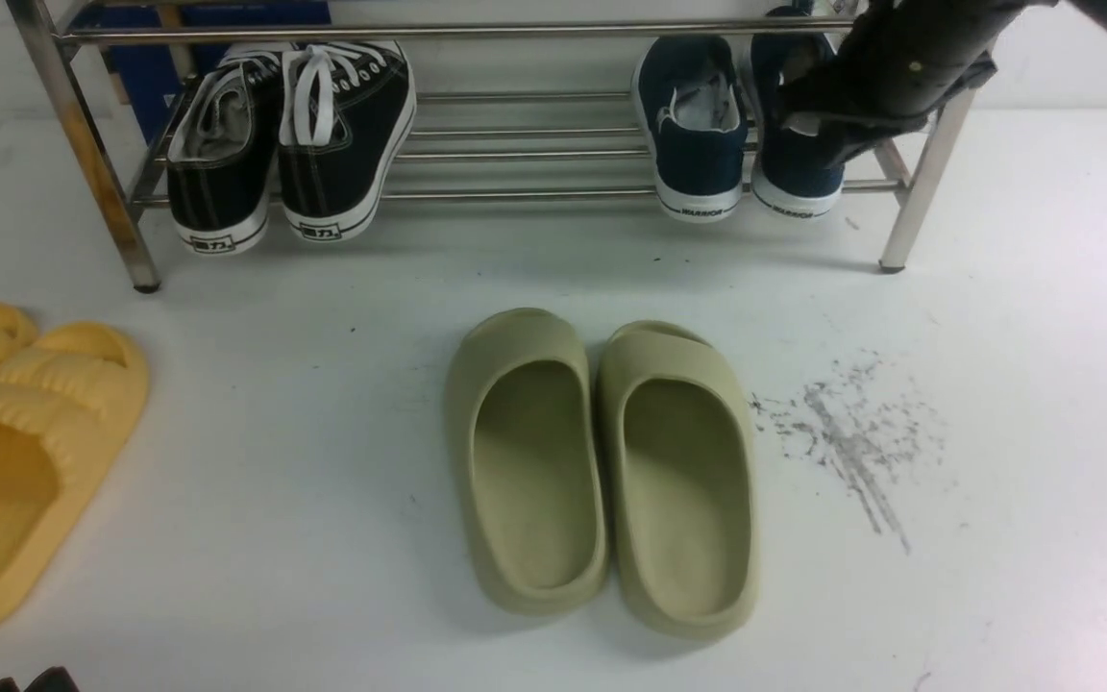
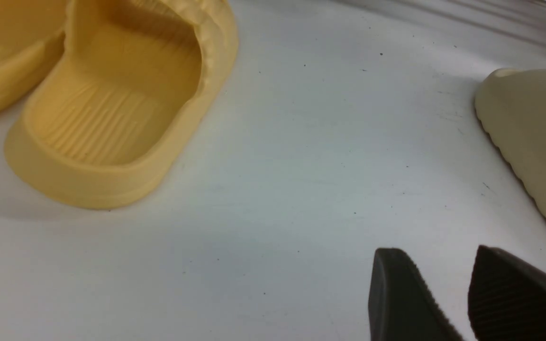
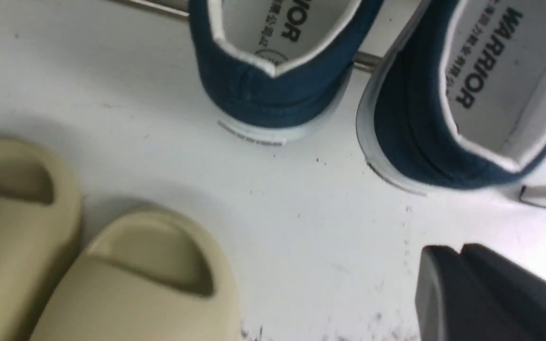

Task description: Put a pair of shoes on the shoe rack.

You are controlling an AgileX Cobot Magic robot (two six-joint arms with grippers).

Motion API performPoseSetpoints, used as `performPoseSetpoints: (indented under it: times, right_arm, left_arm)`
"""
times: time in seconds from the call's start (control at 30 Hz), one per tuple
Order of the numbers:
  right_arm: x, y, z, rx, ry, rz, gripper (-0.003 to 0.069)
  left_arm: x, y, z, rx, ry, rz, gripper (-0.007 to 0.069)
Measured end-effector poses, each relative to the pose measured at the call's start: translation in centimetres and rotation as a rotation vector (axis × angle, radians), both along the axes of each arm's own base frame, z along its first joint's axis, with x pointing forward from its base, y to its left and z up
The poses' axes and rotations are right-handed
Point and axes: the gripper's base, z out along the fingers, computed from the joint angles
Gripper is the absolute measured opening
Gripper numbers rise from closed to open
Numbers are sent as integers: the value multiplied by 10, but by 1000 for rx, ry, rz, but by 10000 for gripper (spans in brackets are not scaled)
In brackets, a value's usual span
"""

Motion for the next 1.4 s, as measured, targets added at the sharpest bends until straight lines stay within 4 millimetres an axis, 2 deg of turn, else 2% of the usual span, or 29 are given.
performPoseSetpoints:
  times: [0.13,0.17,0.27,0.3,0.4,0.43,0.5,0.6,0.63,0.7,0.73,0.8,0.93,0.97,1.0,1.07,1.13,1.17,1.2,1.23,1.27,1.4]
  right_arm:
    - [-21,-3,25,-9,3,59,117]
    - [-22,-3,26,-9,3,59,118]
    - [-51,-9,50,16,-10,70,121]
    - [-53,-9,49,19,-2,70,120]
    - [-93,-17,65,44,8,76,120]
    - [-115,-21,71,63,4,79,122]
    - [-141,-25,79,97,-41,82,123]
    - [-198,-37,93,177,-170,87,123]
    - [-209,-38,89,192,-182,91,123]
    - [-248,-47,87,239,-267,92,123]
    - [-251,-47,91,248,-296,91,123]
    - [-290,-57,77,285,-388,88,124]
    - [-337,-71,59,316,-529,68,123]
    - [-337,-71,59,316,-529,68,123]
    - [-353,-76,53,322,-578,66,123]
    - [-365,-80,49,322,-615,63,123]
    - [-386,-88,40,301,-685,64,106]
    - [-386,-88,40,299,-685,64,99]
    - [-396,-91,37,297,-723,64,51]
    - [-398,-92,36,298,-732,63,44]
    - [-406,-94,32,306,-769,60,1]
    - [-414,-98,23,323,-842,41,-3]
  left_arm:
    - [0,0,0,0,0,0,239]
    - [0,0,0,0,0,0,239]
    - [0,0,0,0,0,0,239]
    - [0,0,0,0,0,0,239]
    - [0,0,0,0,0,0,239]
    - [0,0,0,0,0,0,239]
    - [0,0,0,0,0,0,239]
    - [0,0,0,0,0,0,239]
    - [0,0,0,0,0,0,239]
    - [0,0,0,0,2,0,239]
    - [0,0,0,0,2,0,239]
    - [0,0,0,0,2,0,239]
    - [0,0,0,0,2,0,239]
    - [0,0,0,0,2,0,239]
    - [0,0,0,0,3,0,239]
    - [0,0,0,0,3,0,239]
    - [0,0,0,0,3,0,239]
    - [0,0,0,0,3,0,239]
    - [0,0,0,0,3,0,239]
    - [0,0,0,0,3,0,239]
    - [0,0,0,0,3,0,239]
    - [0,0,0,0,3,0,239]
